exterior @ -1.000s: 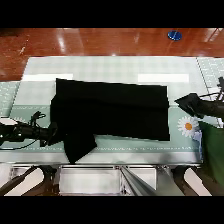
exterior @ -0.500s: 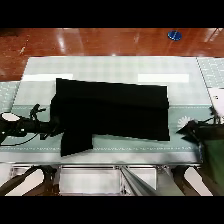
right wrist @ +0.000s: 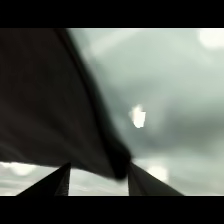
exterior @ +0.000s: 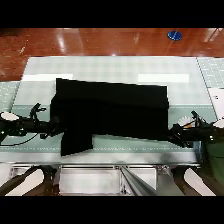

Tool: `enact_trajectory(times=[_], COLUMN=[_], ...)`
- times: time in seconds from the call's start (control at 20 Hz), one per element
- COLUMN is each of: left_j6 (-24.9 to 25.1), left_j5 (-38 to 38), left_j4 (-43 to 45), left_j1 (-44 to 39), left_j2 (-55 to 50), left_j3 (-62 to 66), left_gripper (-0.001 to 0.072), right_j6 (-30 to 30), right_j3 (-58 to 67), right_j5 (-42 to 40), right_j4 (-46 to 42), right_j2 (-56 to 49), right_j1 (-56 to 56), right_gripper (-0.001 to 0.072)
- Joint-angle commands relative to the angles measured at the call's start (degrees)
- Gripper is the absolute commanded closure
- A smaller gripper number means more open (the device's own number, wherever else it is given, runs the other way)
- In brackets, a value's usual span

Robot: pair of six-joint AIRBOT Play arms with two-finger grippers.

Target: Fold the shirts.

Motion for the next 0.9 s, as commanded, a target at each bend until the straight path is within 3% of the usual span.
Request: enact_trajectory(times=[0.0, 0.1, 0.15, 0.35, 0.5, 0.65, 0.85], left_j6=[0.2, 1.3, 3.1, 3.3, 3.2, 2.5, -1.4], left_j5=[-0.2, -1.0, -2.4, -7.9, -6.9, -3.7, -4.9], left_j4=[-0.1, 0.0, 0.2, -0.1, -0.7, -1.8, -1.8], left_j1=[0.0, 0.2, 0.7, 2.8, 0.1, -3.9, -6.7], left_j2=[0.0, 0.0, 0.0, -0.1, -2.0, -8.5, -21.0], left_j3=[0.1, 1.0, 3.0, 15.4, 24.2, 32.2, 45.0], left_gripper=[0.0685, 0.0685, 0.0685, 0.0685, 0.0685, 0.0685, 0.0685], right_j6=[0.0, -1.5, -2.8, -5.0, -4.3, -4.5, -4.5], right_j3=[-0.2, 1.6, 3.3, 13.9, 20.8, 26.6, 33.0], right_j5=[-8.0, -8.4, -6.9, 0.8, -0.8, -1.7, -2.6], right_j4=[6.2, 8.1, 8.0, 7.0, 5.8, 6.6, 7.5], right_j2=[-4.7, -6.2, -6.2, -6.2, -7.3, -12.3, -18.4], right_j1=[5.6, 8.2, 8.7, 8.6, 8.6, 8.6, 8.6], right_gripper=[0.0326, 0.0594, 0.068, 0.0681, 0.0681, 0.0681, 0.0681])
